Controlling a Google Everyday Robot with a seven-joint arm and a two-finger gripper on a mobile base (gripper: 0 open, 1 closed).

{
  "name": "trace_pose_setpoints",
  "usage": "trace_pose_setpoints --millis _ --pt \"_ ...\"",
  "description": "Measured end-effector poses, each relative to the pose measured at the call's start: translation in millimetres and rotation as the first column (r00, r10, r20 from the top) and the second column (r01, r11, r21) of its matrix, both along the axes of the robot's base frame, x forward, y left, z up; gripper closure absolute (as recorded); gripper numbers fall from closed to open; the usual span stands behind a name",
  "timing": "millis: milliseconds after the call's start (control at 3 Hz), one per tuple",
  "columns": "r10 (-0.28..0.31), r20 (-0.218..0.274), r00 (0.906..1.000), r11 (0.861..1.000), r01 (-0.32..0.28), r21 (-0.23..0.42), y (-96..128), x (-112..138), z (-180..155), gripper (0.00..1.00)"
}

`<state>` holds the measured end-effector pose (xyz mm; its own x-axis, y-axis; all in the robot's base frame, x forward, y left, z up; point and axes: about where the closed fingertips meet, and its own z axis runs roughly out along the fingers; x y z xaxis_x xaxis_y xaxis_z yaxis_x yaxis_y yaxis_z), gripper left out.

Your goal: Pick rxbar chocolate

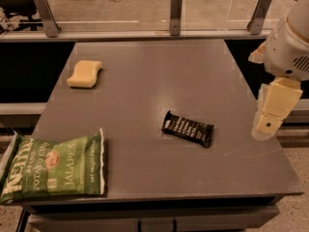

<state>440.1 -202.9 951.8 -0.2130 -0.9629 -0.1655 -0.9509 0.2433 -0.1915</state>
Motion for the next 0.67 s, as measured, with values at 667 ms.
trace_pose_setpoints --millis 667 --pt "0.065 -0.162 0.9846 0.982 -0.092 -0.163 48.3 10.6 -89.9 0.00"
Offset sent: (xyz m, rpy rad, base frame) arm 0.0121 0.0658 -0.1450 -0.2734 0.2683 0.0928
